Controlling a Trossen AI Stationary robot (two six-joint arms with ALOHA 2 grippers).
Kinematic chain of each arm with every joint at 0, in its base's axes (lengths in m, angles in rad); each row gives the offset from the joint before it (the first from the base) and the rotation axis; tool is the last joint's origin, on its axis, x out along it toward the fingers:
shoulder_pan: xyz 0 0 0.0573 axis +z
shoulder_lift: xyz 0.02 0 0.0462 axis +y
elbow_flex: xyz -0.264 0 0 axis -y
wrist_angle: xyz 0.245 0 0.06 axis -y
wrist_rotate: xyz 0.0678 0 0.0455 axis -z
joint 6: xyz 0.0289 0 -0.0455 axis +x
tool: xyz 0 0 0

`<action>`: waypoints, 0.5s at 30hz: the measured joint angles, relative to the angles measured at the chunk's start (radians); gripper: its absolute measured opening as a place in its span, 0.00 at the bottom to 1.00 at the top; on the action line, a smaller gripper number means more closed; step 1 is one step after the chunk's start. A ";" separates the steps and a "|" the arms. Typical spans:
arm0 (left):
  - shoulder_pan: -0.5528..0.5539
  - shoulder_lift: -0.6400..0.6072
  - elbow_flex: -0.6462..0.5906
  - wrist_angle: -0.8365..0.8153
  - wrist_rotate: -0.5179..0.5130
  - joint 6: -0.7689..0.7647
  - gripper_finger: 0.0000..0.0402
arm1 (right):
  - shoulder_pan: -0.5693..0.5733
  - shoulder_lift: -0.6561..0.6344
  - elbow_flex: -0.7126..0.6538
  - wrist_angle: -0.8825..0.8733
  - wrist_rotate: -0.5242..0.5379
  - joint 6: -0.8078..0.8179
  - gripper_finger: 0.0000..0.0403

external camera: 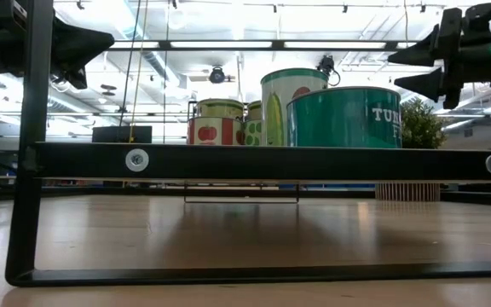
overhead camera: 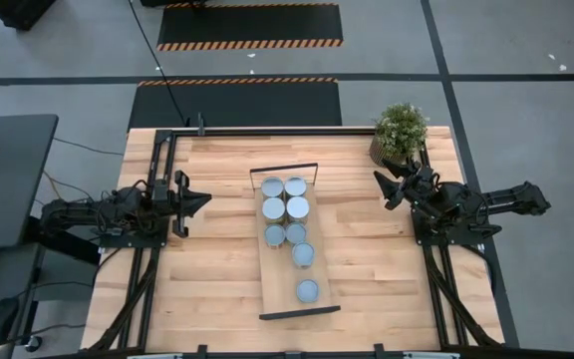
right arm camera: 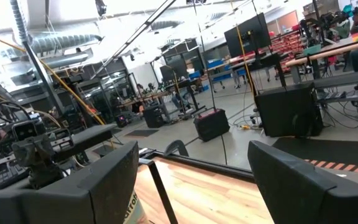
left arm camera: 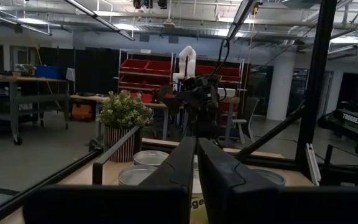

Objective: Pick and place cans onto a shelf
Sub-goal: Return to Home Position

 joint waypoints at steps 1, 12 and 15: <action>0.000 0.000 0.000 0.000 0.000 0.000 0.07 | 0.000 0.000 0.000 0.000 0.000 0.000 0.77; 0.000 0.000 0.000 0.000 0.000 0.000 0.07 | 0.000 0.000 0.000 0.000 0.000 0.000 0.77; 0.000 0.000 0.000 0.000 0.000 0.000 0.07 | 0.000 0.000 0.000 0.000 0.000 0.000 0.77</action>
